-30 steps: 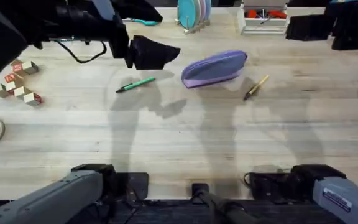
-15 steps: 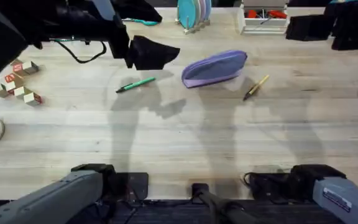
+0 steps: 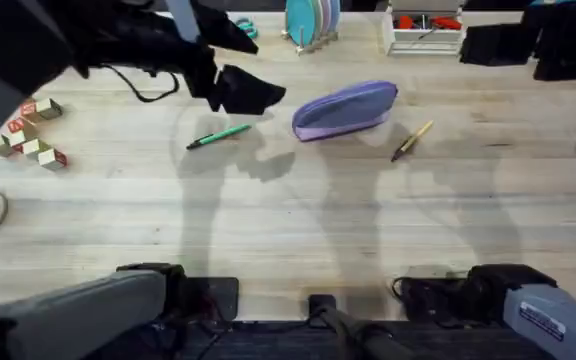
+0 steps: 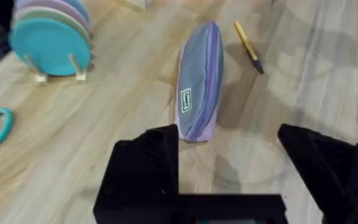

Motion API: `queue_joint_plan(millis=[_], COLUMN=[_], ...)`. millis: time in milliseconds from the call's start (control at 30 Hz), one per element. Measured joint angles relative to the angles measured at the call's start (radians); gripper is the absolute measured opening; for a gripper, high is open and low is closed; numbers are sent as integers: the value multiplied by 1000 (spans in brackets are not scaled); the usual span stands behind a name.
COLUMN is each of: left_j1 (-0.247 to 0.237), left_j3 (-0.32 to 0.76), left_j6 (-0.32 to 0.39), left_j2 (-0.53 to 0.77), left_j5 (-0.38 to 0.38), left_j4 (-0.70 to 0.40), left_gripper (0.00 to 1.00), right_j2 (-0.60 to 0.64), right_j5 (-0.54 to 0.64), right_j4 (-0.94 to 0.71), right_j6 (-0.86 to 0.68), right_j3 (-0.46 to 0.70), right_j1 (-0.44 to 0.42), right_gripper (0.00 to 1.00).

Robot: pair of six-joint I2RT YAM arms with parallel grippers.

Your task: Unzip the bag, pick up the pens from the table one at a time and place them inside, then zip the bag closed.

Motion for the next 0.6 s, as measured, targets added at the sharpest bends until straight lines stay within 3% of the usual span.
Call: queue_joint_plan(millis=[300,600], left_j1=[-80,-94], left_j3=[0,0], left_j6=[92,122], left_j2=[148,294], left_j5=[-5,-43], left_j4=[10,76], left_gripper=[993,994], right_j2=[0,0], right_j5=[0,0], right_j4=[0,0], right_j6=[0,0], right_j3=[0,0], right_j1=[0,0], right_gripper=[996,996])
